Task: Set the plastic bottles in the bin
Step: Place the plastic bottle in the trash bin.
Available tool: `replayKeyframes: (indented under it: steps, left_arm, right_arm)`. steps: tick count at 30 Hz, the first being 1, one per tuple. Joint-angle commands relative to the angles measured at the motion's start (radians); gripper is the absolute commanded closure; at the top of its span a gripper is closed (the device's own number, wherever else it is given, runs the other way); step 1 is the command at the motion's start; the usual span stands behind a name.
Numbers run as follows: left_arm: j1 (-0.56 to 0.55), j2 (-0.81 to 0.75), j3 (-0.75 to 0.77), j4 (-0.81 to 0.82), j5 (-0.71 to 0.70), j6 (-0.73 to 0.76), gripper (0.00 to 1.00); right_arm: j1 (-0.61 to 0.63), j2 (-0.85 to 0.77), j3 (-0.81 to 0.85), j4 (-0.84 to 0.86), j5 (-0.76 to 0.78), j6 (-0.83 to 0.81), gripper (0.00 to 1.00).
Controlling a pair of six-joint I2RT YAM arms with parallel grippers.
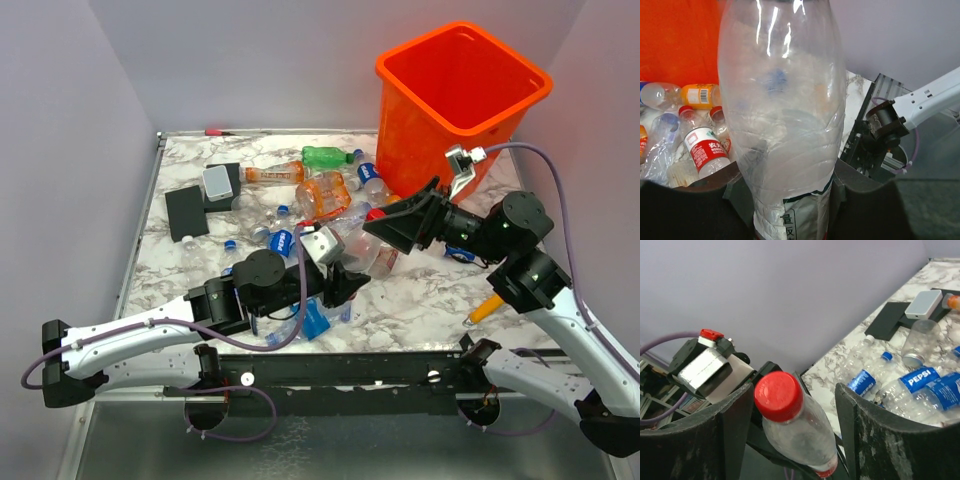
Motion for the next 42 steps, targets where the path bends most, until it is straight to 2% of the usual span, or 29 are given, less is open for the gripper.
replayKeyframes:
  steps: [1, 6, 12, 14, 15, 16, 17, 18, 19, 24, 27, 28, 31, 32, 36, 38, 40, 42]
  left_arm:
    - [0.000, -0.006, -0.018, 0.046, -0.050, -0.003, 0.65]
    - [-0.002, 0.005, -0.021, 0.045, -0.045, -0.002, 0.66]
    - [-0.002, 0.011, -0.027, 0.046, -0.029, 0.003, 0.66]
    - [-0.002, 0.016, -0.027, 0.046, -0.029, 0.005, 0.64]
    - [-0.001, 0.018, -0.026, 0.046, -0.030, 0.006, 0.60]
    - [-0.001, 0.018, -0.024, 0.046, -0.031, 0.008, 0.48]
    - [-0.001, 0.015, -0.023, 0.044, -0.034, 0.010, 0.29]
    - [-0.001, 0.011, -0.022, 0.043, -0.047, 0.012, 0.11]
    - [-0.002, 0.003, -0.021, 0.041, -0.072, 0.009, 0.03]
    - [-0.001, -0.070, 0.003, 0.011, -0.252, 0.093, 0.01]
    - [-0.001, -0.126, 0.003, 0.026, -0.496, 0.161, 0.01]
    - [-0.001, -0.148, -0.010, 0.043, -0.573, 0.199, 0.01]
    - [-0.001, -0.216, -0.084, 0.162, -0.779, 0.295, 0.01]
    - [-0.001, -0.240, -0.110, 0.199, -0.821, 0.322, 0.01]
    - [-0.001, -0.311, -0.225, 0.276, -0.906, 0.390, 0.01]
    - [-0.001, -0.343, -0.279, 0.295, -0.920, 0.392, 0.01]
    - [-0.001, -0.381, -0.335, 0.323, -0.923, 0.380, 0.01]
    - [0.000, -0.408, -0.366, 0.356, -0.910, 0.378, 0.01]
  right_arm:
    - [0.004, -0.002, 0.018, -0.119, 0.053, -0.029, 0.33]
    - [0.004, 0.001, 0.011, -0.109, 0.068, -0.019, 0.48]
    - [0.004, 0.014, 0.023, -0.094, 0.086, -0.020, 0.50]
    - [0.005, 0.025, 0.016, -0.075, 0.078, -0.015, 0.62]
    - [0.004, 0.026, 0.010, -0.063, 0.070, -0.013, 0.72]
    - [0.004, 0.029, 0.007, -0.057, 0.061, -0.012, 0.92]
    - [0.004, 0.030, 0.009, -0.062, 0.065, -0.014, 0.99]
    - [0.004, 0.030, 0.014, -0.072, 0.076, -0.022, 0.99]
    - [0.004, 0.027, 0.024, -0.088, 0.093, -0.035, 0.99]
    - [0.004, 0.030, 0.201, -0.252, 0.243, -0.191, 0.99]
    - [0.004, 0.035, 0.357, -0.328, 0.437, -0.298, 1.00]
    - [0.004, 0.027, 0.387, -0.318, 0.549, -0.333, 1.00]
    - [0.004, 0.001, 0.411, -0.178, 0.821, -0.457, 1.00]
    - [0.004, -0.003, 0.395, -0.063, 0.891, -0.516, 0.99]
    - [0.004, 0.054, 0.365, 0.301, 1.164, -0.779, 1.00]
    - [0.004, 0.114, 0.357, 0.505, 1.231, -0.934, 1.00]
    - [0.002, 0.183, 0.364, 0.675, 1.222, -1.052, 0.99]
    - [-0.018, 0.285, 0.457, 0.688, 1.211, -1.113, 0.99]
